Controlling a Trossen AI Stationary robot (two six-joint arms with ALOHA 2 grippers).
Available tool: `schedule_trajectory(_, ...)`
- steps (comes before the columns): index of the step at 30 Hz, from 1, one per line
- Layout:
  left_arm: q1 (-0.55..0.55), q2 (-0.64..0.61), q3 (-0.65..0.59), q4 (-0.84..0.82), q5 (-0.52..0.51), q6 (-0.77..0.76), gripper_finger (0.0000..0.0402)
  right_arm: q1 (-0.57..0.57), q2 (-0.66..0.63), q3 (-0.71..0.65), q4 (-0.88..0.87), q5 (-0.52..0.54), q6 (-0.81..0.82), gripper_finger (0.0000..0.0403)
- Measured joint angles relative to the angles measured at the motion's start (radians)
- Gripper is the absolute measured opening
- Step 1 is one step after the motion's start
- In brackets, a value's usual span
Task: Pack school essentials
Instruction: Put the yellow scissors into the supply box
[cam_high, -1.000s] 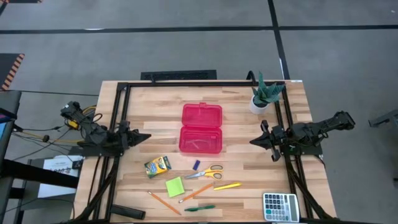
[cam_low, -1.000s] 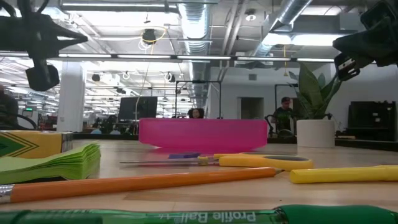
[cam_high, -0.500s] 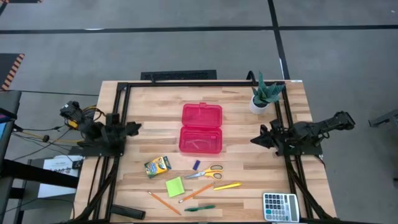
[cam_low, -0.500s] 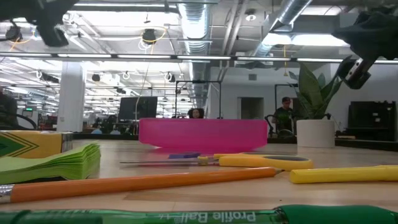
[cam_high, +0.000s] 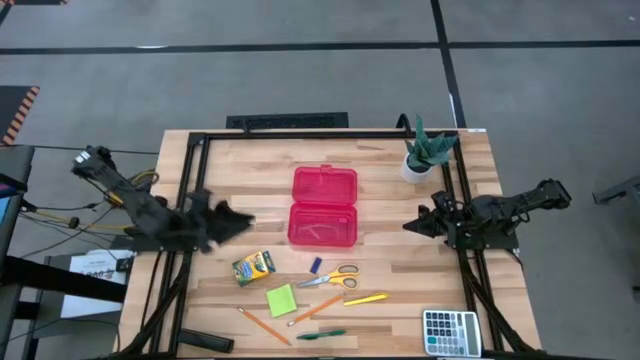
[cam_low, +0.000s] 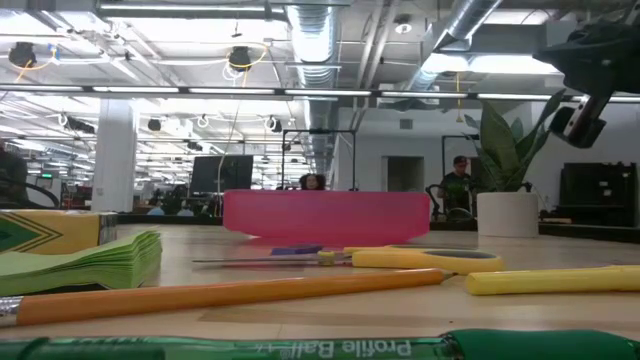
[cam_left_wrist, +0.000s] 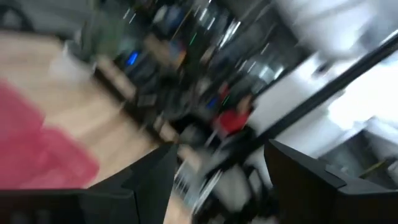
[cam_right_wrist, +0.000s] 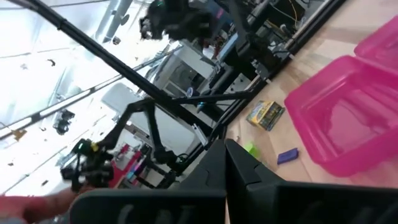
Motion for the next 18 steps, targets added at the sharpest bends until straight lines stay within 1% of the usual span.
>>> schedule_trajectory(2,0.013,0.124,0.087,-0.103,0.036,-0.053,0.0232,0.0,0.0,0.0,-0.001,0.0,0.018,0.0007)
schedule_trajectory(5,0.031,0.298,0.205,-0.17,0.049,-0.064,0.0227,0.0,0.0,0.0,-0.004,0.0,0.022,0.0007)
schedule_trajectory(10,0.059,0.578,0.377,-0.245,0.036,0.094,0.0227,0.0,0.0,0.0,-0.041,-0.002,-0.01,0.0007)
schedule_trajectory(15,0.078,0.824,0.509,-0.248,0.041,0.297,0.0227,0.0,0.0,0.001,-0.076,-0.005,-0.011,0.0007)
schedule_trajectory(18,0.085,0.949,0.585,-0.248,0.062,0.334,0.0227,0.003,0.0,0.001,-0.074,-0.006,0.005,0.0007)
